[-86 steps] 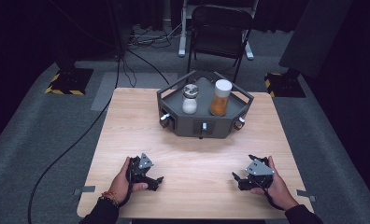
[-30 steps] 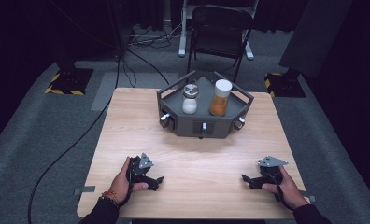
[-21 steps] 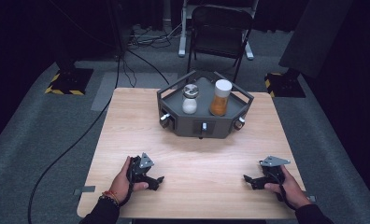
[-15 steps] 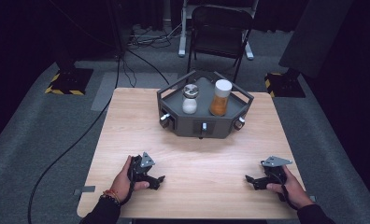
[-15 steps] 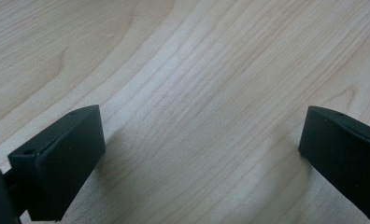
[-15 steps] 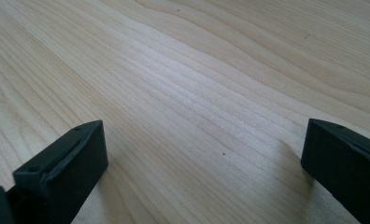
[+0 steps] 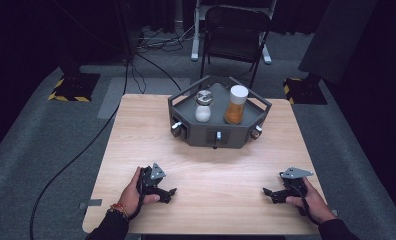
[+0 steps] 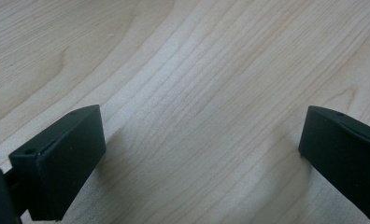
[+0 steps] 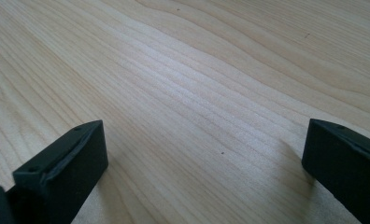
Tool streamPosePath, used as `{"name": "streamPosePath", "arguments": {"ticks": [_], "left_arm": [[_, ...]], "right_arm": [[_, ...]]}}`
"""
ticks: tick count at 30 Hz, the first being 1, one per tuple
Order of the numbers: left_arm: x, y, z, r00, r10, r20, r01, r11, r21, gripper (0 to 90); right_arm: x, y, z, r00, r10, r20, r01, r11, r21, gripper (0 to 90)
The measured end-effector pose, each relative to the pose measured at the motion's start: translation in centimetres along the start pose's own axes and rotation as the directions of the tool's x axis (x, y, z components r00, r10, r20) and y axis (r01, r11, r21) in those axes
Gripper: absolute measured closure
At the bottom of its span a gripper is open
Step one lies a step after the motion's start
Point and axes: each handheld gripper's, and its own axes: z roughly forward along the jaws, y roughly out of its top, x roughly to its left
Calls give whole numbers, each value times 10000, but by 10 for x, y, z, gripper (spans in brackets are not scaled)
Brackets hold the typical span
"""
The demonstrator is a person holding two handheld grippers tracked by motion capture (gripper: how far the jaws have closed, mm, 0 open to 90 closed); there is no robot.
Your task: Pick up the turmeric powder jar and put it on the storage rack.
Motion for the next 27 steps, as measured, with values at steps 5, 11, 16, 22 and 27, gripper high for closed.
{"name": "streamPosePath", "arguments": {"ticks": [5, 11, 16, 22, 27], "left_arm": [[0, 0, 0, 10000, 33, -23, -33, 10000, 0, 2], [0, 0, 0, 10000, 28, -12, -28, 10000, 1, 1], [0, 0, 0, 10000, 22, -7, -22, 10000, 6, 1], [0, 0, 0, 10000, 31, -8, -31, 10000, 0, 1], [0, 0, 0, 10000, 23, -6, -23, 10000, -3, 1]], "right_arm": [[0, 0, 0, 10000, 19, 8, -19, 10000, 6, 0], [1, 0, 0, 10000, 44, 28, -44, 10000, 8, 0], [1, 0, 0, 10000, 49, 44, -49, 10000, 10, 0], [1, 0, 0, 10000, 48, 46, -48, 10000, 9, 0], [1, 0, 0, 10000, 48, 45, -48, 10000, 7, 0]]}}
